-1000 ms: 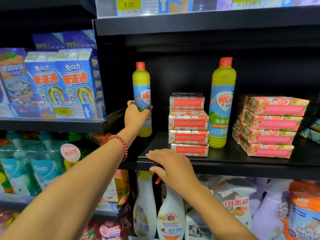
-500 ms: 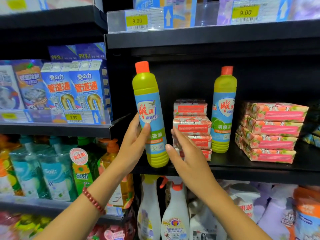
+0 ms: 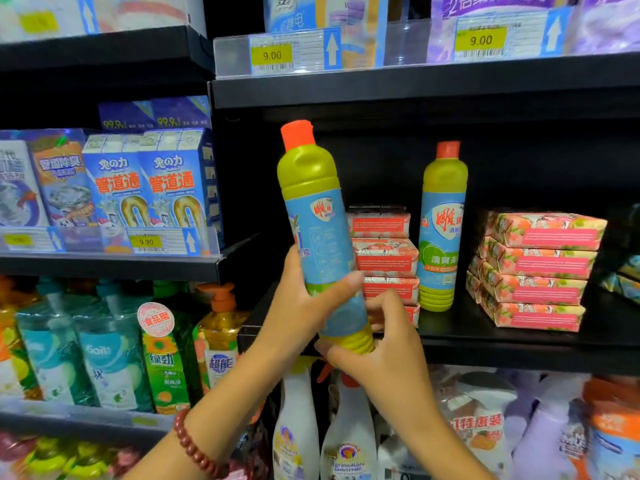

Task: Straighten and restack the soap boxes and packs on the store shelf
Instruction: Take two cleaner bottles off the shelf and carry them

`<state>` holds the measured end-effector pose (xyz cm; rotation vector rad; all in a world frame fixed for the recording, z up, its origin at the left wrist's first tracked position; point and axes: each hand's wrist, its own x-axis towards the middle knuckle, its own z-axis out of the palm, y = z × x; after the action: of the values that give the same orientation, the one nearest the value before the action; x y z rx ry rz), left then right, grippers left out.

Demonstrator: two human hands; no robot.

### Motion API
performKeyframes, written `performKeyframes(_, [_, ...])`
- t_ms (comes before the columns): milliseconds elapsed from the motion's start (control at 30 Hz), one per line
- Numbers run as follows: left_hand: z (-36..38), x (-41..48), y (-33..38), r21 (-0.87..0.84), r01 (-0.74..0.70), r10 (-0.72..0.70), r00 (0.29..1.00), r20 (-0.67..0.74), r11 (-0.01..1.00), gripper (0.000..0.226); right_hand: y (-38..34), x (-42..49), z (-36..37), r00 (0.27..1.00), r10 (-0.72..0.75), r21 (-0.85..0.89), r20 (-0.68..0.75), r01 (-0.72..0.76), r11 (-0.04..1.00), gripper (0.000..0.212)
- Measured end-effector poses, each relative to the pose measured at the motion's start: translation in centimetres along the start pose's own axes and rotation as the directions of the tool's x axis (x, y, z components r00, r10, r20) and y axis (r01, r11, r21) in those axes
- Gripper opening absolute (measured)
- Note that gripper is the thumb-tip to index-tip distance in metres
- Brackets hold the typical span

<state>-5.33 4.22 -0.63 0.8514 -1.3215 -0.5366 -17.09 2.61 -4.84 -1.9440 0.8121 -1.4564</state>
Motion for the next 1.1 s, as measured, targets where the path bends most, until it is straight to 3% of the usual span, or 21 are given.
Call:
performKeyframes(100, [0.9, 0.1, -0.3, 0.062, -0.043, 0.046, 0.998, -0.046, 0.997, 0.044, 0.1, -0.2, -0.4, 0.997, 0.017, -0.083, 0.069, -0.011, 0.997, 0.056])
performKeyframes(167, [0.9, 0.1, -0.3, 0.095, -0.056, 0.059, 0.998, -0.029, 0.994, 0.040, 0.2, 0.0, -1.9, 0.990, -0.034, 0.023, 0.135, 0.031, 0.999, 0.047])
performKeyframes(267, [0.5, 0.0, -0.6, 0.101, -0.055, 0.055, 0.998, 0.004, 0.993, 0.037, 0.6, 1.4, -5.4, 0.987, -0.151, 0.086, -0.062, 0.156, 0.984, 0.020])
performKeyframes(367, [0.6, 0.1, -0.8, 0.073, -0.031, 0.032, 0.999, -0.012, 0.997, 0.034, 1.9, 4.2, -7.8, 0.950, -0.141, -0.064, -0.278, 0.128, 0.990, 0.033])
performKeyframes(500, [1.1, 0.1, -1.3, 0.022, 0.005, -0.004, 0.999, -0.039, 1.000, 0.029, 4.0, 8.8, -8.4, 0.953, -0.059, -0.258, -0.298, -0.021, 0.966, 0.066])
performKeyframes(567, [1.2, -0.2, -1.6, 0.014, 0.019, -0.019, 0.999, -0.045, 1.000, 0.028, 5.1, 10.8, -8.3, 0.967, 0.036, -0.199, -0.252, -0.088, 0.976, 0.073])
performKeyframes(733, [1.3, -0.8, -2.2, 0.018, 0.047, -0.046, 0.998, -0.044, 0.999, 0.028, 7.3, 13.0, -7.4, 0.973, 0.115, -0.019, -0.200, -0.121, 0.992, 0.057])
performKeyframes(900, [1.6, -1.7, -2.4, -0.004, 0.073, -0.074, 0.997, -0.034, 0.997, 0.030, 6.5, 11.5, -8.3, 0.956, 0.028, -0.062, -0.293, -0.048, 0.997, 0.046])
performKeyframes(1100, [2.9, -2.4, -2.3, -0.097, 0.091, -0.088, 0.995, 0.036, 0.991, 0.041, 2.9, 4.8, -11.4, 0.957, -0.022, 0.086, -0.290, 0.049, 0.995, 0.043])
